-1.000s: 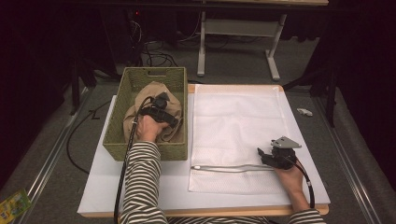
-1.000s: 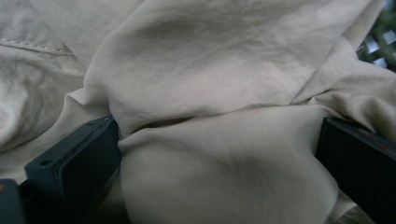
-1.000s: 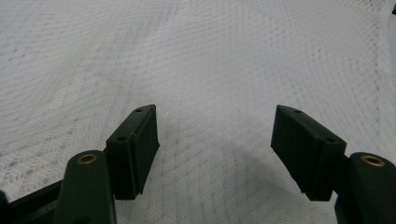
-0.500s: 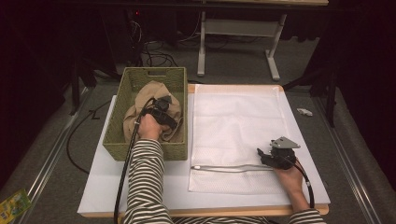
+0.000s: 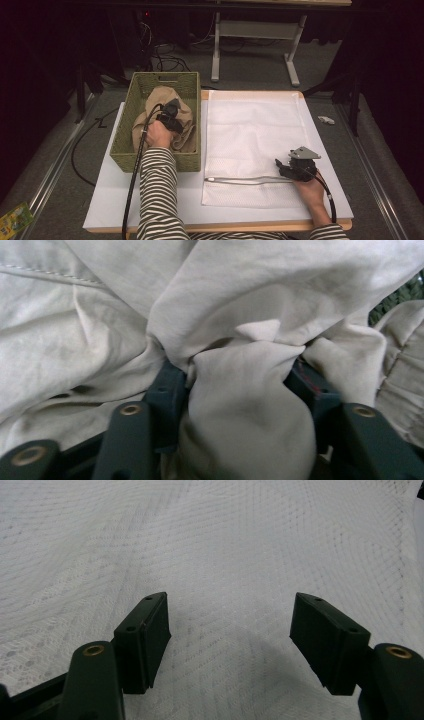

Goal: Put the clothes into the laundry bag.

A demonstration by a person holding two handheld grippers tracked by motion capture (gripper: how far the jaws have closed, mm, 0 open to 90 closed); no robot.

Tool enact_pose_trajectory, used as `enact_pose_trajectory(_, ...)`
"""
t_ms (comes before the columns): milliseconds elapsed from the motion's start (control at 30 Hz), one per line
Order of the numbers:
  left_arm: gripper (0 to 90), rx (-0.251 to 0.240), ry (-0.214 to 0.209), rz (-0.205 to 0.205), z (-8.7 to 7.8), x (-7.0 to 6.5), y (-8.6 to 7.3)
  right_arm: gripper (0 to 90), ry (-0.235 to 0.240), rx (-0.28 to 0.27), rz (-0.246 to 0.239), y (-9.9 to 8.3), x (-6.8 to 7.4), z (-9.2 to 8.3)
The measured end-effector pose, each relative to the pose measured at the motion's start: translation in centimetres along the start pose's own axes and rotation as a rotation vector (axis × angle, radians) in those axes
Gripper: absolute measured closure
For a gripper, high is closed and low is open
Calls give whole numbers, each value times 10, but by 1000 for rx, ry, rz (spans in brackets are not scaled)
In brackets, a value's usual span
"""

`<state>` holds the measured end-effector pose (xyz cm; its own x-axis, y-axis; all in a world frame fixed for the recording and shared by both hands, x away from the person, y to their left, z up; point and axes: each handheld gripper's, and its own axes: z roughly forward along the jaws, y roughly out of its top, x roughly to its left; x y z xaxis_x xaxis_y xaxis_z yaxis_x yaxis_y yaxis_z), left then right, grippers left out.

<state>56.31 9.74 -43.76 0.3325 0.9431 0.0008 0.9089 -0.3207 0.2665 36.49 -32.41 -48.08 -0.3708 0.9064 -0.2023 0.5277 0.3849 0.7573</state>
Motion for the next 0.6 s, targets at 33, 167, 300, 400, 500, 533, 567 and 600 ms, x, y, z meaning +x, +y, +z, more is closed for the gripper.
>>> enact_pose_trajectory(33, 552, -4, 7, -12, -1, 0, 0, 323, 0, 0, 0, 0, 0, 0)
enact_pose_trajectory(167, 629, -6, 5, -10, -3, 2, 0, 323, -3, 0, -2, 0, 0, 0)
enact_pose_trajectory(300, 687, -20, -5, -2, -9, 5, -2, 322, -3, -1, -3, 0, 0, 0)
enact_pose_trajectory(400, 723, -44, -16, -18, -15, 8, -2, 322, -4, 0, -5, 0, 0, 0)
enact_pose_trajectory(500, 734, -81, -38, -17, -22, 11, -5, 320, -2, 0, -2, 0, 0, 0)
enact_pose_trajectory(533, 736, -100, -51, -25, -26, 13, -6, 320, -2, -1, -5, 0, 0, 0)
enact_pose_trajectory(567, 738, -114, -58, -31, -29, 14, -7, 320, -4, 0, -5, 0, 0, 0)
enact_pose_trajectory(600, 739, -133, -69, -38, -33, 16, -8, 318, -5, 0, -5, 0, 0, 0)
